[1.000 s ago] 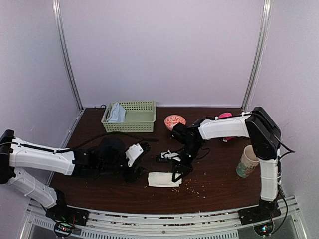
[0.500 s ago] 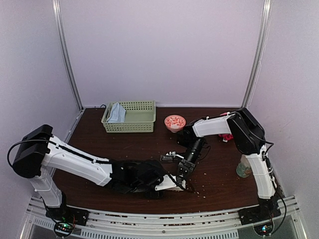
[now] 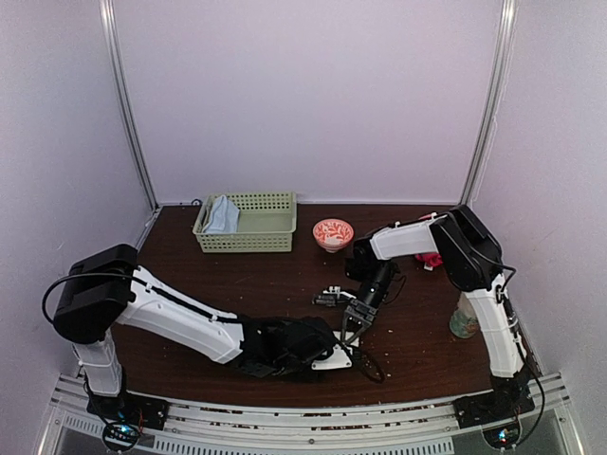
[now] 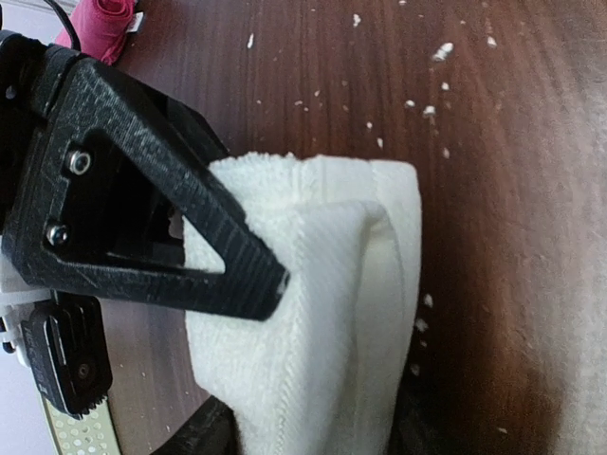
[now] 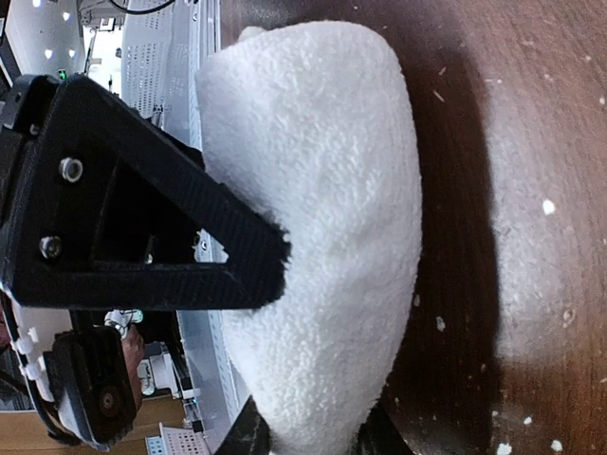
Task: Roll the towels
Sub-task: Roll the towel at the center of the board, then pick up the towel from the center of the board.
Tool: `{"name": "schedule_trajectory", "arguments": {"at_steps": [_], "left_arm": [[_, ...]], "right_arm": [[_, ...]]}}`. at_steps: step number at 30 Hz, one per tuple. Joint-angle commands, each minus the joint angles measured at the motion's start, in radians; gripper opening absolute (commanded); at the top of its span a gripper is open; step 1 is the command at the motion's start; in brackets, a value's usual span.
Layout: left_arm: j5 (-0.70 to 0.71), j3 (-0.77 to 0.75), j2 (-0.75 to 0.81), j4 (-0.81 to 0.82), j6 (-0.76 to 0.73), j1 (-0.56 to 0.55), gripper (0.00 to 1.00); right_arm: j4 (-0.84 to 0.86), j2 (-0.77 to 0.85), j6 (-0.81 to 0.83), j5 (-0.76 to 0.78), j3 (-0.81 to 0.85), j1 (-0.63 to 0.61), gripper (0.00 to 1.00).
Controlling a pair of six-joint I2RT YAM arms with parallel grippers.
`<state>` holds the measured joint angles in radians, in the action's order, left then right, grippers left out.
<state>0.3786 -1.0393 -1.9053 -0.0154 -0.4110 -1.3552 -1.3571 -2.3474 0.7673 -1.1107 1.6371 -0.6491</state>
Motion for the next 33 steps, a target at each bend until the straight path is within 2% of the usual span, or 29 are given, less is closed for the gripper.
{"name": "schedule_trajectory", "arguments": {"at_steps": [1,4,6,9,11,12,13,14,18,25,28,33], "left_arm": [[0.08,-0.056,-0.088,0.112,-0.026,-0.02,0.53],[0.158,-0.051,-0.114,0.172,-0.043,-0.021,0.47],[0.187,-0.043,-0.111,0.205,-0.052,-0.021,0.39],[0.2,-0.027,-0.081,0.246,-0.065,-0.021,0.24],[0.201,-0.015,-0.052,0.265,-0.071,-0.019,0.17],[0.204,-0.011,-0.038,0.265,-0.075,-0.019,0.14],[0.209,-0.011,-0.023,0.259,-0.076,-0.017,0.13],[0.215,-0.013,-0.002,0.247,-0.075,-0.013,0.12],[0.204,-0.03,0.074,0.18,-0.036,0.022,0.1],[0.083,-0.14,0.194,0.013,0.107,0.188,0.09],[0.021,-0.187,0.223,-0.024,0.156,0.264,0.09],[-0.059,-0.266,0.221,-0.065,0.223,0.378,0.09]], "right_arm": [[0.0,-0.002,-0.033,-0.098,0.009,0.005,0.17],[0.0,0.012,-0.045,-0.108,0.003,0.005,0.2],[0.0,0.031,-0.045,-0.107,0.002,0.005,0.22],[0.0,0.074,-0.031,-0.09,0.005,0.006,0.36],[0.0,0.118,-0.026,-0.063,0.019,0.011,0.5],[0.0,0.14,-0.029,-0.049,0.034,0.018,0.67],[0.0,0.166,-0.037,-0.037,0.048,0.027,0.95],[0.001,0.192,-0.05,-0.022,0.067,0.042,0.99],[0.0,0.283,-0.111,0.025,0.159,0.128,1.0],[0.015,0.433,-0.157,0.121,0.282,0.26,1.0],[0.062,0.502,-0.175,0.126,0.248,0.295,1.0],[0.257,0.66,-0.25,0.192,0.058,0.305,1.0]]}}
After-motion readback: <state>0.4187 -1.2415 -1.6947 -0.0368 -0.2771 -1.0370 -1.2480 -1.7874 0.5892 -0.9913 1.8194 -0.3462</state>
